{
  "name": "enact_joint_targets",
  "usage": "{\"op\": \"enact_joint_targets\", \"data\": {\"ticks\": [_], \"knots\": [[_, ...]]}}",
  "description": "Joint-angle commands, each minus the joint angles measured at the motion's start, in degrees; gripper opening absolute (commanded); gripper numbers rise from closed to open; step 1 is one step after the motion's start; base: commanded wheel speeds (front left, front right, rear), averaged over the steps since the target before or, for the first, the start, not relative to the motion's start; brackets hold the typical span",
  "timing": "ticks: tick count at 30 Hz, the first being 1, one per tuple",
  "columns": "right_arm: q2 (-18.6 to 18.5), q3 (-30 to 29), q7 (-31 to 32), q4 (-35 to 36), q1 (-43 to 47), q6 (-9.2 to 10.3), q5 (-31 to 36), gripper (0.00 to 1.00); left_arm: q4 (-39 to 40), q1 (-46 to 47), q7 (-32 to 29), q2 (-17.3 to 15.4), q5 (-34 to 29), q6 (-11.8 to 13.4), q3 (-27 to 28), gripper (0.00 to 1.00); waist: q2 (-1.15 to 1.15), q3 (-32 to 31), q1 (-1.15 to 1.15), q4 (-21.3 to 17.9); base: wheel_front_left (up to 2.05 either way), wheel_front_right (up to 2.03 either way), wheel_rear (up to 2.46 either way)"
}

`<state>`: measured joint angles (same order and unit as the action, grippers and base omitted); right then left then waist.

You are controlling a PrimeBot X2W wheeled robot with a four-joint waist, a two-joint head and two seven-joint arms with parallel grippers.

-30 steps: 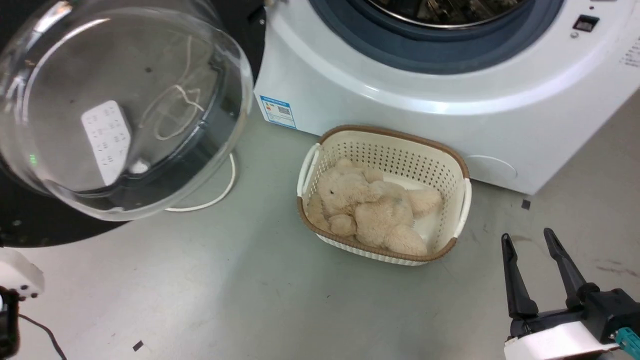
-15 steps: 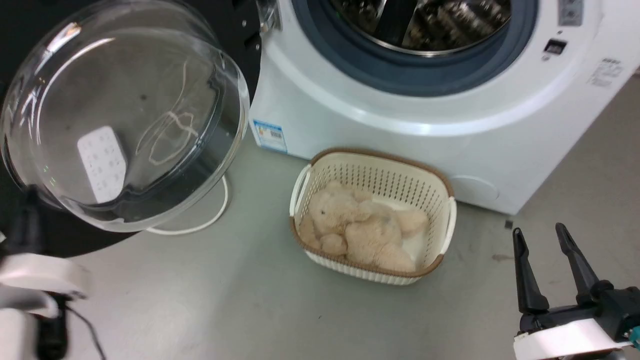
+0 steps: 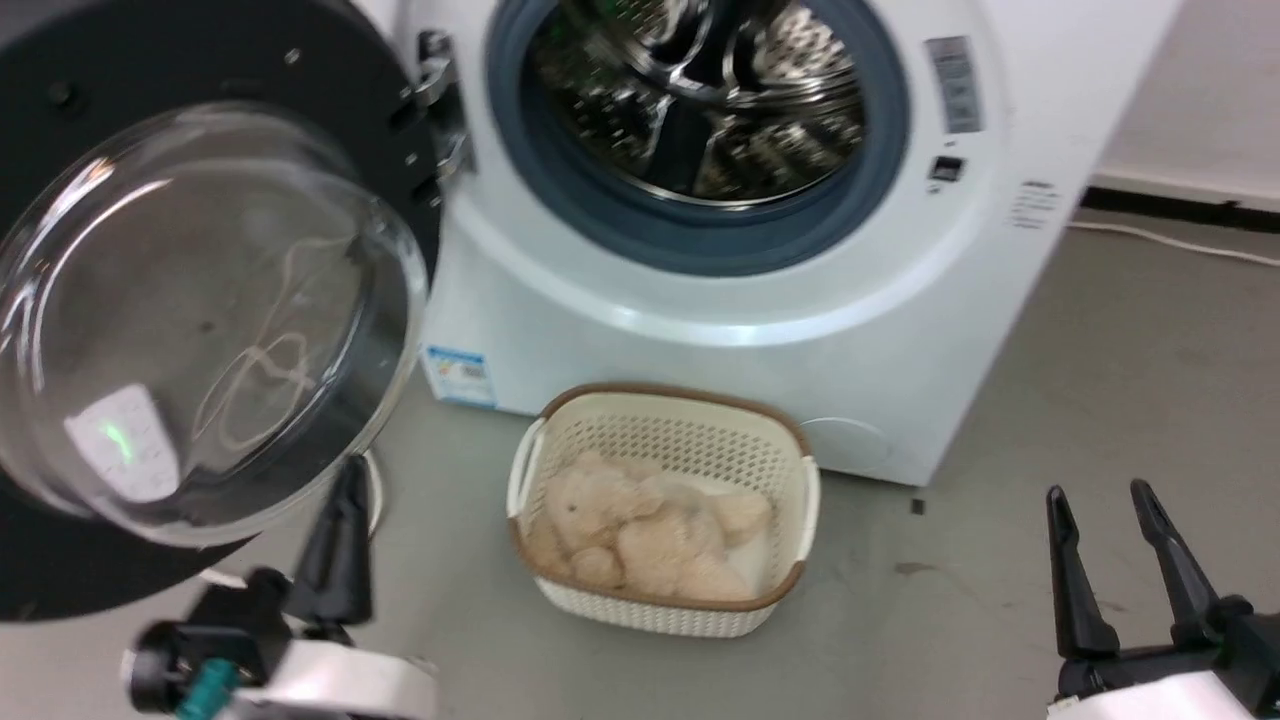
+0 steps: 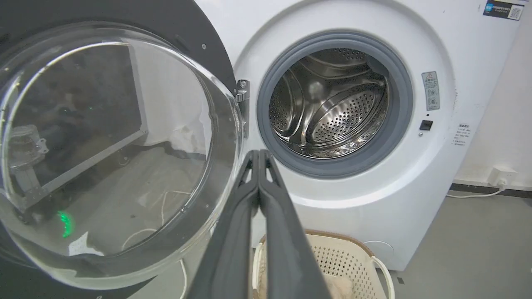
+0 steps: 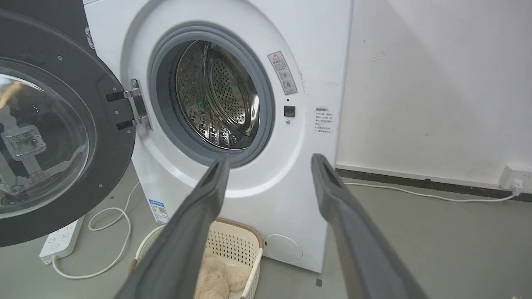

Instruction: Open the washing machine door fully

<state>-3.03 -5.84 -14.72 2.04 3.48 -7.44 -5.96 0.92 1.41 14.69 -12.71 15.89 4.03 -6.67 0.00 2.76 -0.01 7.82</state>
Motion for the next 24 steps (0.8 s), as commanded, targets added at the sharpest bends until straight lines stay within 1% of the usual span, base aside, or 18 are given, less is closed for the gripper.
{"op": "enact_joint_targets", "data": {"ticks": [1, 2, 3, 7, 12, 17, 24], "knots": [[0.1, -0.2, -0.3, -0.1, 1.3, -0.05, -0.7, 1.0, 0.5, -1.9, 0.3, 1.5, -0.8, 0.3, -0.5, 0.95, 0.0, -2.2, 0.01, -2.5, 0.0, 0.0, 0.0], [0.1, -0.2, -0.3, -0.1, 1.3, -0.05, -0.7, 1.0, 0.5, -1.9, 0.3, 1.5, -0.8, 0.3, -0.5, 0.95, 0.0, -2.2, 0.01, -2.5, 0.0, 0.0, 0.0], [0.1, -0.3, -0.3, -0.2, 1.7, -0.05, -1.0, 1.0, 0.6, -2.6, 0.3, 2.1, -1.0, 0.3, -0.8, 1.0, 0.0, -2.5, 0.01, -3.1, 0.0, 0.0, 0.0], [0.1, 0.4, -0.3, -1.0, 3.5, -0.05, -1.5, 1.0, 0.3, -5.0, 0.3, 3.4, -2.9, 0.4, -2.1, 1.0, 0.0, -3.2, 0.01, -4.9, 0.0, 0.0, 0.0], [0.1, 0.6, -0.3, -1.1, 5.0, -0.05, -1.7, 1.0, -2.1, -6.8, 0.3, 4.4, -3.7, 0.3, -3.6, 1.0, 0.0, -3.3, 0.01, -5.8, 0.0, 0.0, 0.0], [0.1, 0.5, -0.3, -1.5, 5.2, -0.05, -2.0, 1.0, -3.5, -6.9, 0.3, 4.4, -5.2, 0.9, -3.8, 1.0, 0.0, -3.3, 0.01, -6.3, 0.0, 0.0, 0.0], [0.1, 0.7, -0.3, -1.9, 4.9, -0.05, -2.3, 1.0, -3.5, -6.2, 0.3, 4.7, -6.2, 1.5, -3.3, 1.0, 0.0, -3.3, 0.01, -6.2, 0.0, 0.0, 0.0]]}}
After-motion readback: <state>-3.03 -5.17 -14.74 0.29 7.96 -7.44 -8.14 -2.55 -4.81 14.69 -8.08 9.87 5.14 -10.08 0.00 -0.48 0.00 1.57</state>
